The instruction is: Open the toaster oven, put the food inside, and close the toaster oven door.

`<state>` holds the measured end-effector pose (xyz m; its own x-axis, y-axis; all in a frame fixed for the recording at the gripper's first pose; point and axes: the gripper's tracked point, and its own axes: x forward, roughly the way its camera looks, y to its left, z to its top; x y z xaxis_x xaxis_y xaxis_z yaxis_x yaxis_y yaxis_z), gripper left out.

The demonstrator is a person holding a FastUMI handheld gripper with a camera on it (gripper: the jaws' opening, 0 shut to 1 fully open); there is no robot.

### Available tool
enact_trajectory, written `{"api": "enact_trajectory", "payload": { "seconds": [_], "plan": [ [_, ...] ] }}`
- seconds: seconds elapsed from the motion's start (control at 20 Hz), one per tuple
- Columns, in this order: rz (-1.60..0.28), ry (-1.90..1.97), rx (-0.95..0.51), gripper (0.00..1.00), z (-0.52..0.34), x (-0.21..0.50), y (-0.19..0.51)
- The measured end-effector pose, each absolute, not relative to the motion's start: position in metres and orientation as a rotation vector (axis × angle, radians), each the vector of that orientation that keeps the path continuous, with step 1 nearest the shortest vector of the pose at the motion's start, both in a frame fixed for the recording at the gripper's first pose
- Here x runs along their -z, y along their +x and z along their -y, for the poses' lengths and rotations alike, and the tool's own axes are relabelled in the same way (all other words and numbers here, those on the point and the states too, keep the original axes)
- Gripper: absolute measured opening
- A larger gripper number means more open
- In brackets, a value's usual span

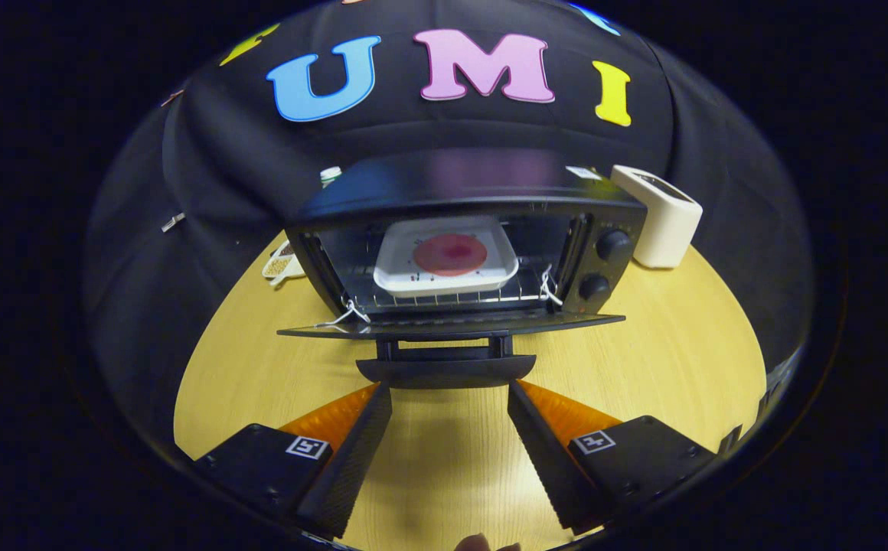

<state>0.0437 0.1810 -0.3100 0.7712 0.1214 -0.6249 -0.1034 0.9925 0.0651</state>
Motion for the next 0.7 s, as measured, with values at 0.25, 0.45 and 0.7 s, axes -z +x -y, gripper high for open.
{"api": "enact_trajectory", "payload": {
  "seconds": [0.25,0.45,0.7],
  "plan": [
    [-0.574,0.019,-0.136,0.99,-0.172,0.261,0.064],
    [-0.504,0.030,-0.145,0.99,-0.155,0.231,0.059],
    [-0.412,0.020,-0.167,0.99,-0.122,0.185,0.040]
  ]
}}
